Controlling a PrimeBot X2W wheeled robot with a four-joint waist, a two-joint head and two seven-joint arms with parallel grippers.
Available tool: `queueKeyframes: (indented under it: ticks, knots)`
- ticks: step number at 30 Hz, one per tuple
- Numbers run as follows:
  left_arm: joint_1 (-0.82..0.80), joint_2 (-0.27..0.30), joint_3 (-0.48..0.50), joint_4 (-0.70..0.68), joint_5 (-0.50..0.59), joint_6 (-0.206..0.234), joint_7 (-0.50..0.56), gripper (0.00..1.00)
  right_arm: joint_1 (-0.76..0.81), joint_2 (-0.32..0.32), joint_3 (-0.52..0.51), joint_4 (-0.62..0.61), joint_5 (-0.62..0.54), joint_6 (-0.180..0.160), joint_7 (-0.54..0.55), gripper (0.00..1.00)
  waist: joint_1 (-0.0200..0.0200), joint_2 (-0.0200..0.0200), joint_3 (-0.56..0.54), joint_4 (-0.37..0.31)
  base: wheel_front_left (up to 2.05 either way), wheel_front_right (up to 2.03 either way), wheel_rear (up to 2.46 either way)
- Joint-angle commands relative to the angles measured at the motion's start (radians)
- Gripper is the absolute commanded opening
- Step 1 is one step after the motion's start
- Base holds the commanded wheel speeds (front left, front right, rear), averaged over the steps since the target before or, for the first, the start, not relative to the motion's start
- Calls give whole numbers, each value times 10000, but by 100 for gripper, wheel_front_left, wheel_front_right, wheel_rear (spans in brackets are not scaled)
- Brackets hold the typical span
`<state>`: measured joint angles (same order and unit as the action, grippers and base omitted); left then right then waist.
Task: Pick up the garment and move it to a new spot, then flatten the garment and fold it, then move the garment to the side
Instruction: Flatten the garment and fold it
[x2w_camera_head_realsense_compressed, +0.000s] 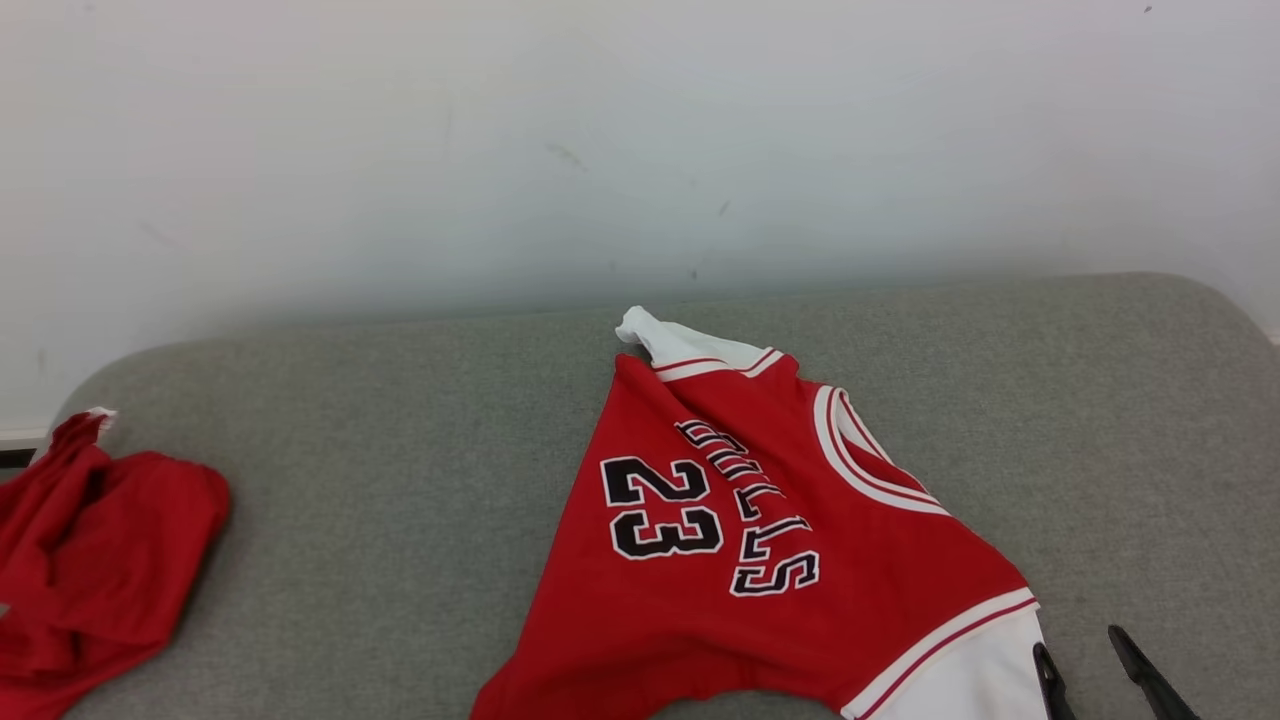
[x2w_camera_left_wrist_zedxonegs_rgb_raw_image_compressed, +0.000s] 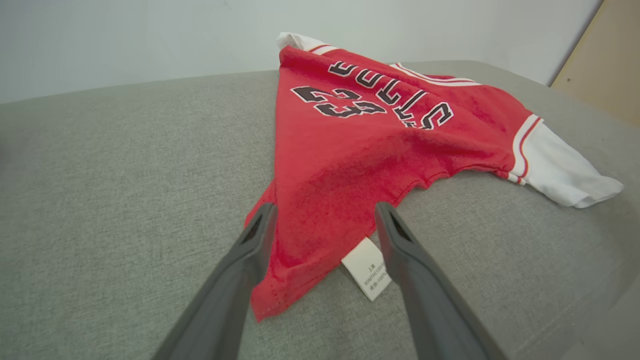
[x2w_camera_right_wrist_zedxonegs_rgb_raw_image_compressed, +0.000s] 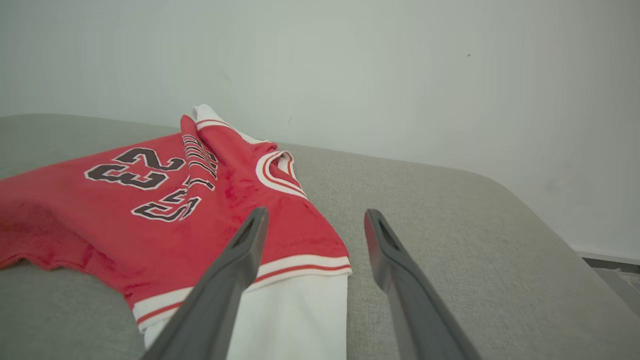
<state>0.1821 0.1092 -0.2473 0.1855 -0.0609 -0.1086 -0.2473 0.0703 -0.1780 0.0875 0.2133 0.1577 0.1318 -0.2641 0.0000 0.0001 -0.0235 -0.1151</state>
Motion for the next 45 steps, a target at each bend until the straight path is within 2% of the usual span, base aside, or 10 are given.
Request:
queueKeyframes:
  ticks: [1, 6, 13, 26, 45]
  knots:
    - [-151, 137, -54, 91, 92, -38, 38, 100, 142, -135, 11, 182, 12, -25, 114, 100, 0, -1, 57, -31, 0, 0, 0]
    - [-427, 468, -333, 663, 170, -115, 114, 100, 345, -370, 238, 956, 499, -25, 1002, 100, 0, -1, 273, -135, 0, 0, 0]
    - [-746, 644, -501, 1065, 334, -103, 29, 100, 191, -315, 512, 1748, 1027, -25, 1887, 100, 0, -1, 671, -201, 0, 0, 0]
    - [-1183, 842, -734, 1468, 358, -82, 10, 100, -603, -262, 1260, 2893, 1806, -25, 1903, 100, 0, -1, 1067, -54, 0, 0, 0]
    - [-1597, 1159, -1011, 2410, 484, 69, 84, 100, -1468, -140, 2229, 3695, 2310, 14, 1376, 100, 0, -1, 1326, -56, 0, 0, 0]
